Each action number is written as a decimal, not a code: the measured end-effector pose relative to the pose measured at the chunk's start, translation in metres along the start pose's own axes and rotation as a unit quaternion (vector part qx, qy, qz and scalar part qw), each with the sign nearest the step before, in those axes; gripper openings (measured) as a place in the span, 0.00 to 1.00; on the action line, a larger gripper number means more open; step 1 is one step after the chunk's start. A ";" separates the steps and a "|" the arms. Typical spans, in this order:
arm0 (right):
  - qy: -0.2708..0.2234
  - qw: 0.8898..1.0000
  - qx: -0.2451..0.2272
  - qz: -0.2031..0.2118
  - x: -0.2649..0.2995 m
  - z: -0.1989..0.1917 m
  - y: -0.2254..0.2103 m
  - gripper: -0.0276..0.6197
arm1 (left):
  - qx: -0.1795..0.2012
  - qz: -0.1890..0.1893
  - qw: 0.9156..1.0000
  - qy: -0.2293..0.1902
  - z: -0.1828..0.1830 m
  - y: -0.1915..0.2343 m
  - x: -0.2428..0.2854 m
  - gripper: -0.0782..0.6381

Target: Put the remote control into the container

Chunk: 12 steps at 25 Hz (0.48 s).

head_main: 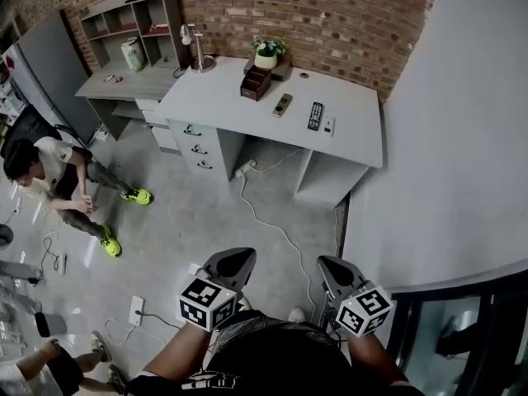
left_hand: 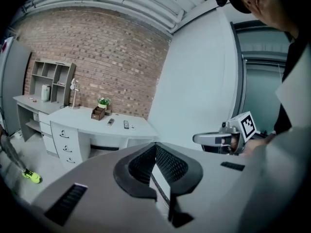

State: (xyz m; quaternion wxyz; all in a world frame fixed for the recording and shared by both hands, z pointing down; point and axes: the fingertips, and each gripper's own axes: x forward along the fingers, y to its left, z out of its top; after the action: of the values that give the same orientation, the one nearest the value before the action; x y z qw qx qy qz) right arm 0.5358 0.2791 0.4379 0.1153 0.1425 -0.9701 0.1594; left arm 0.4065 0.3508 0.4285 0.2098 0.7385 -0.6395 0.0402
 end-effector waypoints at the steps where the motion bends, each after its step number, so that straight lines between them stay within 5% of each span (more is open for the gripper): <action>1: -0.004 1.000 0.006 0.005 0.004 0.002 0.002 0.05 | -0.004 -0.007 1.000 0.024 -0.010 0.003 0.003 0.12; 6: 0.077 0.997 0.012 0.009 0.038 -0.034 0.025 0.05 | 0.011 -0.033 0.982 0.184 -0.086 0.013 0.007 0.12; 9: 0.095 0.995 0.039 0.016 0.060 -0.043 0.052 0.05 | 0.046 -0.042 0.980 0.191 -0.090 0.019 -0.007 0.12; 12: 0.090 0.995 0.013 0.030 0.086 -0.039 0.073 0.05 | 0.031 -0.049 0.986 0.156 -0.082 0.033 -0.014 0.12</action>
State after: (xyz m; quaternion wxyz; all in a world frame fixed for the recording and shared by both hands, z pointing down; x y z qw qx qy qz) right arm 0.4400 0.3380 0.4771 0.1953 0.1001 -0.9575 0.1871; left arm 0.3895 0.3904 0.5069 0.2858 0.7600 -0.5600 0.1646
